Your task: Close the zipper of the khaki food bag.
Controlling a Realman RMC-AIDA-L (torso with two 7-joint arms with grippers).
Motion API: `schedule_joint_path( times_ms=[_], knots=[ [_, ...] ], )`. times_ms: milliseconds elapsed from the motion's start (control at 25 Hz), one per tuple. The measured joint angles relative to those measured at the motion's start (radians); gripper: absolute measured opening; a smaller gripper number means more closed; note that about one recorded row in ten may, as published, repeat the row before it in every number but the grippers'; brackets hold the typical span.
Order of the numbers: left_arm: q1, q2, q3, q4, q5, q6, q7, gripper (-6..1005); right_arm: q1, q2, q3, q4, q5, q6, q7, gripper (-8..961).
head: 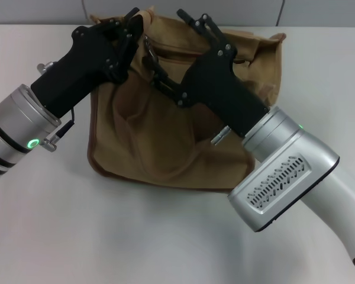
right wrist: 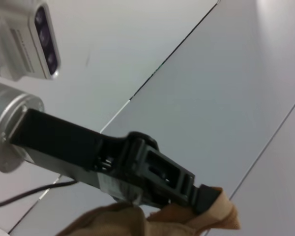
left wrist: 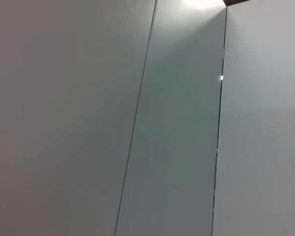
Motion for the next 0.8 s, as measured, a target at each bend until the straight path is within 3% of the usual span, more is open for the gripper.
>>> schedule_joint_path(
  times_ms=[800],
  knots=[
    [-0.004,0.0,0.003,-0.013,0.005,0.025,-0.004,21,0.015,0.0,0.013,0.001,0.004,0.059,0.026,799]
  ],
)
